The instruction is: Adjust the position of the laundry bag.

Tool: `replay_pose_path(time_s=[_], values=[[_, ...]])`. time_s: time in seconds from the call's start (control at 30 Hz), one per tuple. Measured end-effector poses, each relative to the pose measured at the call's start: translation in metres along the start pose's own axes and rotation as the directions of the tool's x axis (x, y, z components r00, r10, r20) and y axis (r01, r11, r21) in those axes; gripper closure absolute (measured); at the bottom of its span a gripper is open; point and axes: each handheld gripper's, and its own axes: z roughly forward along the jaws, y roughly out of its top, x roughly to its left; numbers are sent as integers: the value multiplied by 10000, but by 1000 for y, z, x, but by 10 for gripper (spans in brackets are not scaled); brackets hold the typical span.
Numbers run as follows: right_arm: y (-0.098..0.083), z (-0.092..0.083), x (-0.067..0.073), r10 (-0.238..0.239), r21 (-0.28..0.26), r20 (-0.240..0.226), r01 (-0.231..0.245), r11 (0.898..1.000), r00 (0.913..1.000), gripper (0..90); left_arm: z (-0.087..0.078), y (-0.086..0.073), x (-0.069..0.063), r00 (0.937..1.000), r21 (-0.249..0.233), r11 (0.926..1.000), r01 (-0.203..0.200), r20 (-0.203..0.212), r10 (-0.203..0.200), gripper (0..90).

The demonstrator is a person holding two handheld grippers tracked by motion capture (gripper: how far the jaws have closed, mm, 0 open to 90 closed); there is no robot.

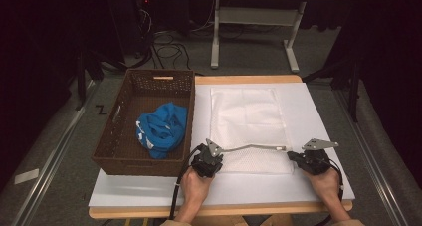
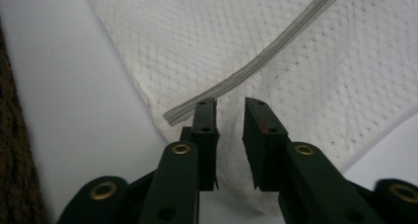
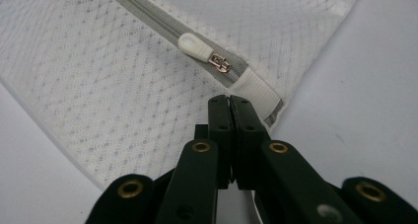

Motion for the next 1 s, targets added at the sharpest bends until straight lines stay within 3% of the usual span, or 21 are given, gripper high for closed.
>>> replay_pose_path(time_s=[0.37,0.5,0.77,1.0], values=[[2,-6,-5,223,-611,182,-211,9979,9996,735,-2,8,-3,9997,-602,9982,61,255,-45,543],[2,-8,-10,612,-846,359,-580,9947,9975,653,-1,9,-2,9987,-709,9971,273,447,-242,502],[3,-5,-15,650,-1057,479,-596,9926,9967,586,0,14,1,9965,-850,9952,490,718,-430,489],[5,-5,-21,965,-1098,365,-920,9897,9947,526,4,18,-2,9963,-915,9948,449,765,-379,476]])
